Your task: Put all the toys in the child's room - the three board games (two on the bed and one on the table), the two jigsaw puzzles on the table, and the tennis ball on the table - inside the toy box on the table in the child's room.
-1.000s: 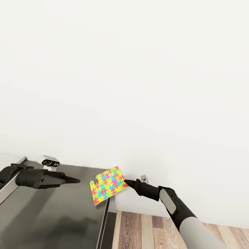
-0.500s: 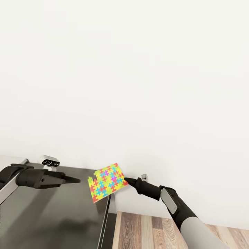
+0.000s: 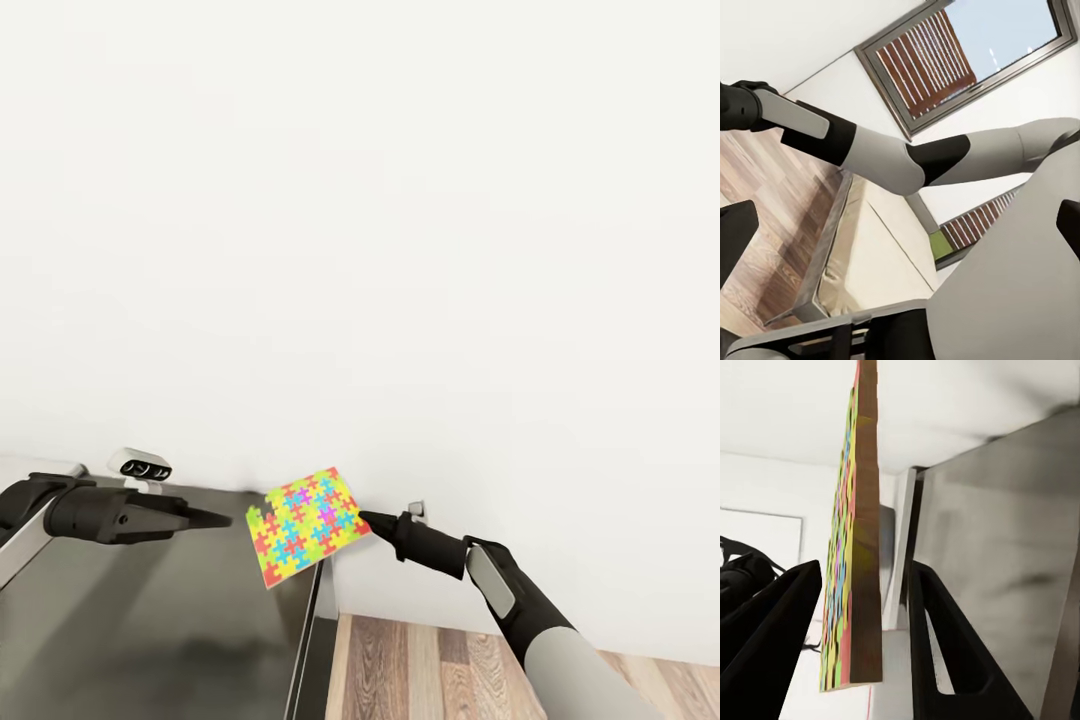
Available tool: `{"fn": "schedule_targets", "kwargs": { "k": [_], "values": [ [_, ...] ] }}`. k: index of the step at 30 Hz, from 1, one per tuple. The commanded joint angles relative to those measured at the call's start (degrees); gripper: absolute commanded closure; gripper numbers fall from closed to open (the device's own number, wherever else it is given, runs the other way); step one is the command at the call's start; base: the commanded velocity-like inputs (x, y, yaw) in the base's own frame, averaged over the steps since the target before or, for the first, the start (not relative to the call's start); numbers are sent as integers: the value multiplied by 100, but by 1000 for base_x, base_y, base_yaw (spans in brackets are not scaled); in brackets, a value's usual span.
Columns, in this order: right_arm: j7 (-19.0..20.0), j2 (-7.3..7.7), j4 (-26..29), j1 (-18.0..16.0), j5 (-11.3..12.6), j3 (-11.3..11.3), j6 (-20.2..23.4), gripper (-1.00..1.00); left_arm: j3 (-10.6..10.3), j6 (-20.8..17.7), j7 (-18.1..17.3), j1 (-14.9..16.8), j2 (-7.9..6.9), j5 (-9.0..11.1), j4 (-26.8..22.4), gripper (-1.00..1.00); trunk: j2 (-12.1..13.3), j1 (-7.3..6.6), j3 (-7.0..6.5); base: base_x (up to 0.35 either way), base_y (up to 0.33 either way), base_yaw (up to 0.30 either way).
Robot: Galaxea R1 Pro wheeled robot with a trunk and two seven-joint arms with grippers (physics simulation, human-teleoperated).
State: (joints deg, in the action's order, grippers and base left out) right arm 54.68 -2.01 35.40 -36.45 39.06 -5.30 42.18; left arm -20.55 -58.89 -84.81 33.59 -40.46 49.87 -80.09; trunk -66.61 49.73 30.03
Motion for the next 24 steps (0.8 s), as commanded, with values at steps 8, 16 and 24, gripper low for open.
{"fn": "schedule_targets", "kwargs": {
  "k": [8,16,24],
  "values": [
    [265,8,6,-3,-2,-15,10,100,22,-61,-12,7,-6,14,2,-100,319,-176,-138,0,0,0],
    [298,14,11,6,-35,10,-44,100,25,-54,-9,7,-8,9,40,-100,639,-352,-282,0,0,0],
    [298,0,16,6,-39,20,-102,100,107,-53,-9,7,-7,5,150,-100,960,-527,-426,0,0,0]
  ]
}}
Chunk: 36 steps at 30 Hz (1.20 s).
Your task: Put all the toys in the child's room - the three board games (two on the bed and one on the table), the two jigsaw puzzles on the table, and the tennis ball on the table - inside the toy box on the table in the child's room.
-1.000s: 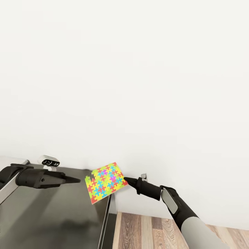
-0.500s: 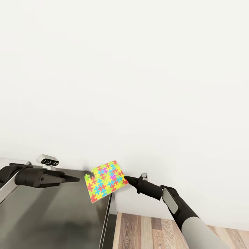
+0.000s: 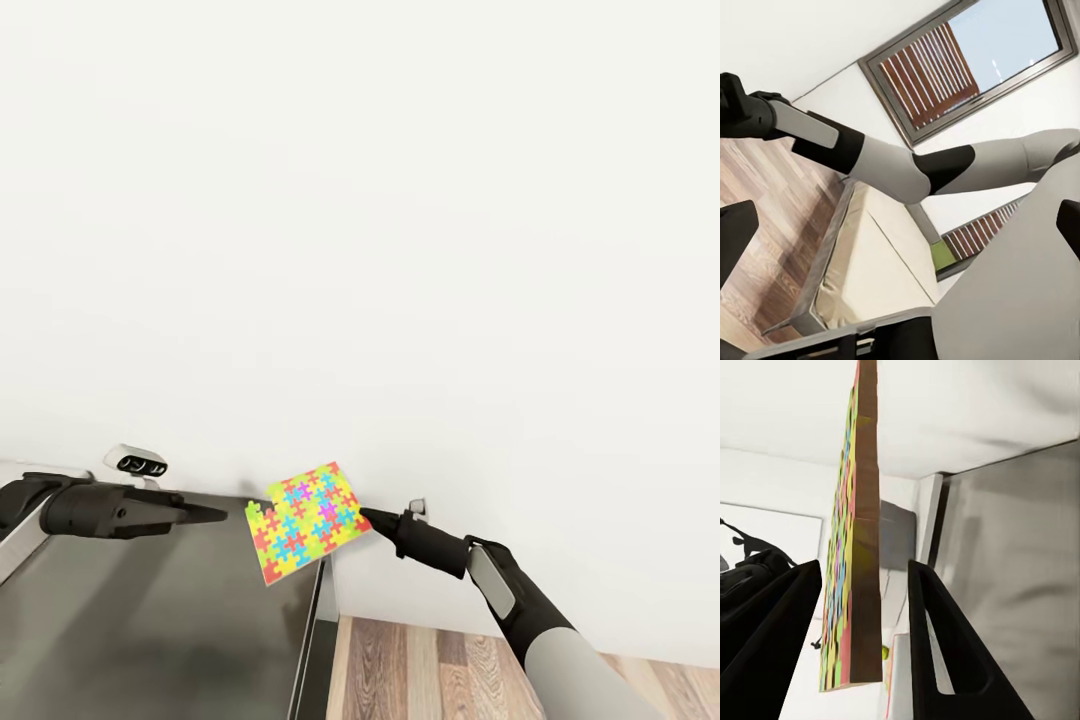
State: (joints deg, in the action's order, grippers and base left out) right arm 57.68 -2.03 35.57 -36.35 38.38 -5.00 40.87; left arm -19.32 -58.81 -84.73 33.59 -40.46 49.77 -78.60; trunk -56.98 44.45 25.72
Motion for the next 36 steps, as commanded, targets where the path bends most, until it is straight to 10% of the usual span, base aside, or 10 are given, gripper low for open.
{"fn": "schedule_targets", "kwargs": {
  "k": [1,36],
  "values": [
    [-6,6,10,6,34,-15,23,100,-14,-60,-18,7,-6,16,5,-100,37,-22,-12,0,0,0],
    [-79,56,11,75,96,336,-196,100,258,-34,210,7,56,-11,178,-100,1441,-791,-641,0,0,0]
  ]
}}
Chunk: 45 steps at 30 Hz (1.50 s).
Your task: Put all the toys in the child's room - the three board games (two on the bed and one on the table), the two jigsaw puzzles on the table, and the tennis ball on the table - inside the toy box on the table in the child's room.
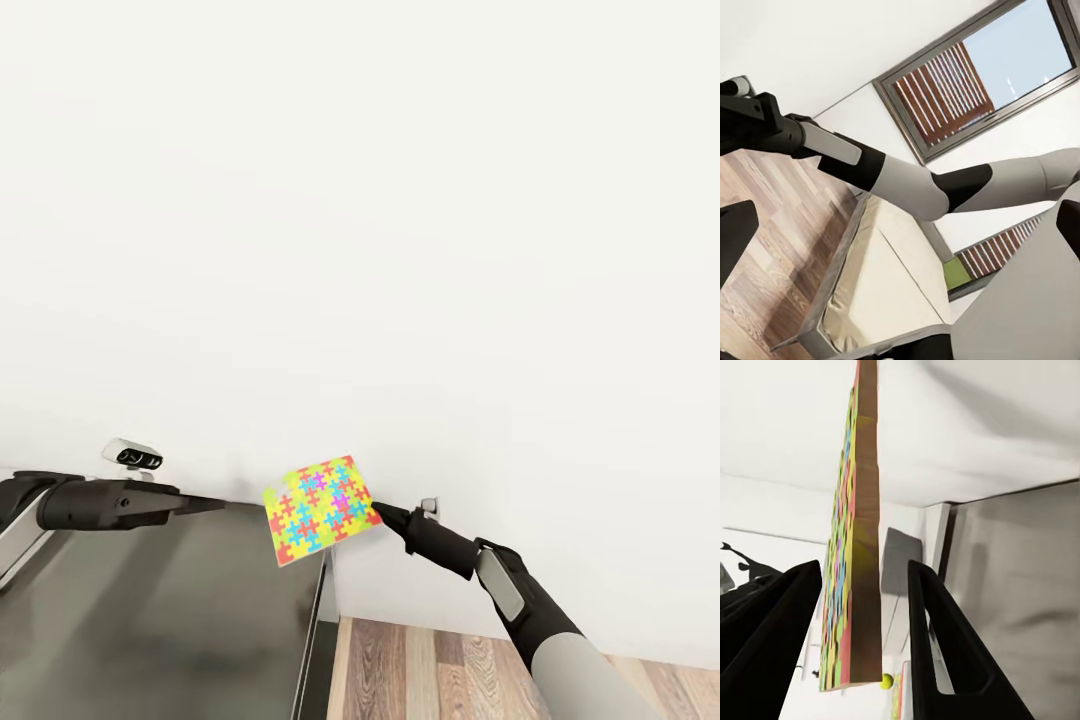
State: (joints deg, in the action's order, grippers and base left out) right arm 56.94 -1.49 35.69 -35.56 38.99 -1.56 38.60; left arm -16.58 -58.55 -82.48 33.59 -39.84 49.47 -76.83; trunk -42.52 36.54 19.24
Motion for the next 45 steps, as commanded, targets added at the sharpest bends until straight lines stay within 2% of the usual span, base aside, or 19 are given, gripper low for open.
{"fn": "schedule_targets", "kwargs": {
  "k": [1,9,26,41,45],
  "values": [
    [-8,-4,-1,-4,33,-10,28,100,-16,-60,-14,8,-6,19,2,-100,35,-21,-11,0,0,0],
    [-23,-16,-1,-4,28,-11,53,100,-20,-60,-13,8,-6,16,2,-100,356,-197,-173,0,0,0],
    [-16,-10,-1,-4,38,-6,17,100,-7,-60,4,8,-5,9,2,-100,1038,-570,-636,0,0,0],
    [-20,-2,-1,-4,38,-3,41,100,-11,-53,7,8,58,14,2,-100,1038,-570,-779,-3,0,0],
    [-23,-11,-1,-4,33,-4,52,100,-10,-55,5,8,71,15,2,-100,1038,-570,-808,-211,0,0]
  ]
}}
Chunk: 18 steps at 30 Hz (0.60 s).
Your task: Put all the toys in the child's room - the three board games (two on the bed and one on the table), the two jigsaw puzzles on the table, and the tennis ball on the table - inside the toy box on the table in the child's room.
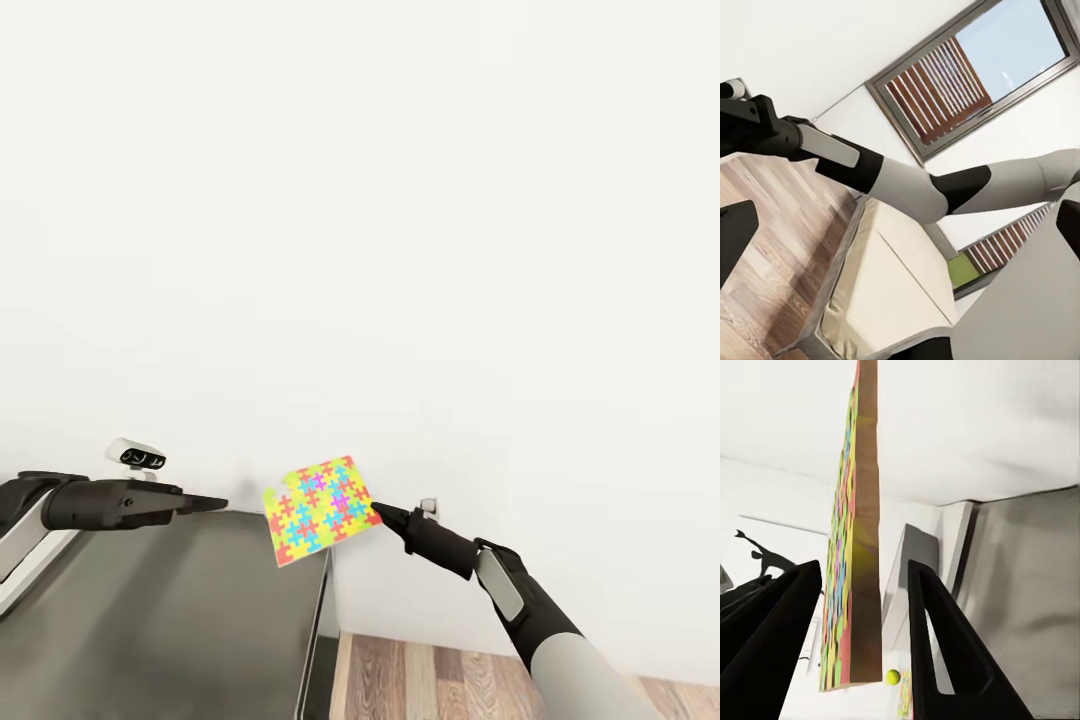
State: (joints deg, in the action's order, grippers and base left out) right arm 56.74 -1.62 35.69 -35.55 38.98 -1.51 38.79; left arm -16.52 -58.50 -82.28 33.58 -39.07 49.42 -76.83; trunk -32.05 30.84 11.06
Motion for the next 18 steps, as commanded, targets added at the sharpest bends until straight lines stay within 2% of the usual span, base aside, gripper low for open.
{"fn": "schedule_targets", "kwargs": {
  "k": [1,11,18],
  "values": [
    [-4,-2,-1,-4,34,-7,29,100,-14,-59,-15,8,-5,21,2,-100,-9,-1,7,-299,0,0],
    [-5,-31,-1,-4,7,-7,6,100,-10,-56,-16,8,-4,20,2,-100,-9,-1,0,-235,0,0],
    [-5,-40,-1,-4,1,-7,-11,100,-10,-58,-11,8,-4,23,2,-100,-9,-1,-54,-47,0,0]
  ]
}}
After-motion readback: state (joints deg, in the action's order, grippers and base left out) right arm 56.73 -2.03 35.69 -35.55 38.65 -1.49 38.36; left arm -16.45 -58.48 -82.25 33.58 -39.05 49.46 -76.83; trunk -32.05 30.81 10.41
